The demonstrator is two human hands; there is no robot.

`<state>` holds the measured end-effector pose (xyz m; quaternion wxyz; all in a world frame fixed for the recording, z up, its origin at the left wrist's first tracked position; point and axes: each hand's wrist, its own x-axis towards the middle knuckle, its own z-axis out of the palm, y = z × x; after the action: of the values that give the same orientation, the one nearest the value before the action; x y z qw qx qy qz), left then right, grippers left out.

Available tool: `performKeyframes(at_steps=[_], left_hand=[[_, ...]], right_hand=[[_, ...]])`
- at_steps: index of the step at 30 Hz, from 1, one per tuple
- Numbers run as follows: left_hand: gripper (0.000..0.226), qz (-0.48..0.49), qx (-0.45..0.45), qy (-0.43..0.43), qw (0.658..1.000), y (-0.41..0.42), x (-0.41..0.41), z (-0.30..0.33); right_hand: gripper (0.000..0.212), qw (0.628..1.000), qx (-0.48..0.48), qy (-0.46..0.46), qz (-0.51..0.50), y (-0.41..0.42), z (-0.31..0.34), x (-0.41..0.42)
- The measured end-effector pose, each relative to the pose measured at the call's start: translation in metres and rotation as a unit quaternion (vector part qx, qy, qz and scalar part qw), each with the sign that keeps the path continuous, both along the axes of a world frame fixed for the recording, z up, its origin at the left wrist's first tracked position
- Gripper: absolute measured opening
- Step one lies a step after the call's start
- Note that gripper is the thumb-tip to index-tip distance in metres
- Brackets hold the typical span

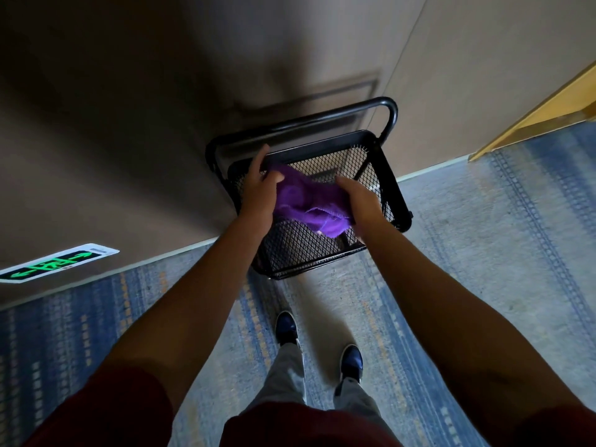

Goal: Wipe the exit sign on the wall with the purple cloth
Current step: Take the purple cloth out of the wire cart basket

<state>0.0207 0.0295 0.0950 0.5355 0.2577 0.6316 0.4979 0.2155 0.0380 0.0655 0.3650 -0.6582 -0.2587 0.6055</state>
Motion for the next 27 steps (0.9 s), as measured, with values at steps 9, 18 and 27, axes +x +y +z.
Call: performKeyframes(at_steps=[9, 18, 27], left_hand=[[0.062, -0.036, 0.106, -0.082, 0.990, -0.030, 0.010, 0.085], [0.070, 0.010, 0.104, -0.098, 0.990, -0.112, 0.009, 0.113], [0.066, 0.047, 0.170, -0.105, 0.979, -0.231, 0.032, 0.160]], right_hand=[[0.048, 0.957, 0.003, 0.284, 0.060, -0.052, 0.053, -0.004], [0.025, 0.976, 0.114, 0.178, 0.058, -0.095, 0.119, 0.010], [0.033, 0.959, 0.224, 0.110, 0.134, -0.190, 0.193, 0.017]])
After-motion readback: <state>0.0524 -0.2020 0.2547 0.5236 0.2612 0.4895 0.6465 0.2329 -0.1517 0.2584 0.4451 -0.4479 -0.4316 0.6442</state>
